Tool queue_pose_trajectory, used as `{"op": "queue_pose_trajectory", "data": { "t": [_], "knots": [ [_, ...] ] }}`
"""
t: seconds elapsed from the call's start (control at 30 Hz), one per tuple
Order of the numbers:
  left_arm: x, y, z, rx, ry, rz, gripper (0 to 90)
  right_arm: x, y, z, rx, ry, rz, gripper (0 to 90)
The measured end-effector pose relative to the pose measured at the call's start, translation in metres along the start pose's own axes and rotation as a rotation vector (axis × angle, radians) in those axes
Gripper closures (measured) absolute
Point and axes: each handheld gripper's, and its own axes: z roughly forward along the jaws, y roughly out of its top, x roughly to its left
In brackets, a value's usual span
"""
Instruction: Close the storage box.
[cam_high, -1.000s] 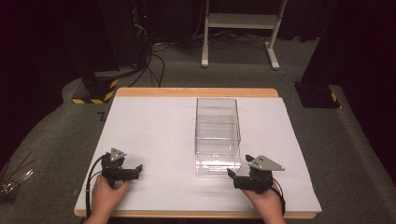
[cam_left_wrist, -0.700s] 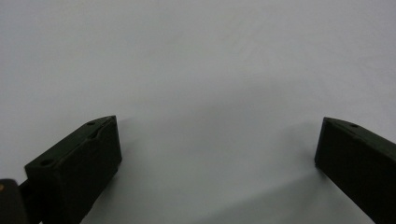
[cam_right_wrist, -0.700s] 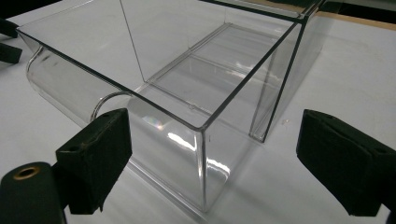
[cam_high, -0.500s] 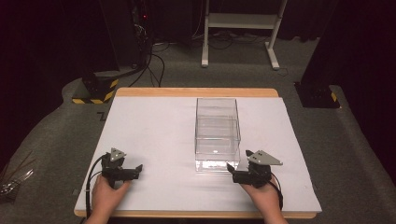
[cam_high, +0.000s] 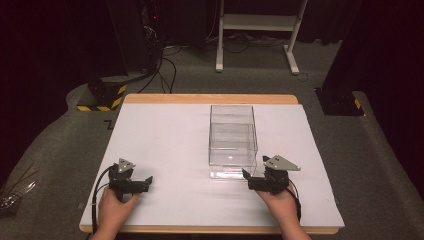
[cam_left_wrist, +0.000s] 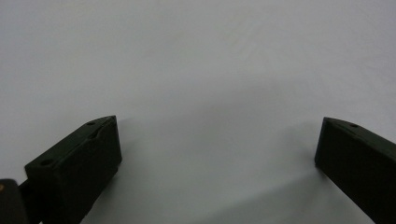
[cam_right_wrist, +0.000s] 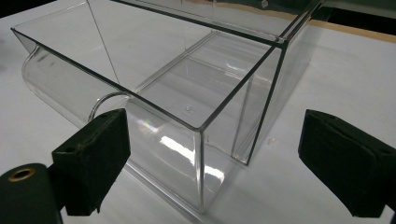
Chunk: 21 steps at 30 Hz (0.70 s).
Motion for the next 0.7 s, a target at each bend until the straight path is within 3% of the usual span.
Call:
{"op": "queue_pose_trajectory", "data": {
  "t": [0.7],
  "knots": [
    [0.000, 0.000, 0.000, 0.001, 0.000, 0.001, 0.6, -0.011, 0.009, 0.017, -0.004, -0.027, 0.035, 9.2]
  ]
}}
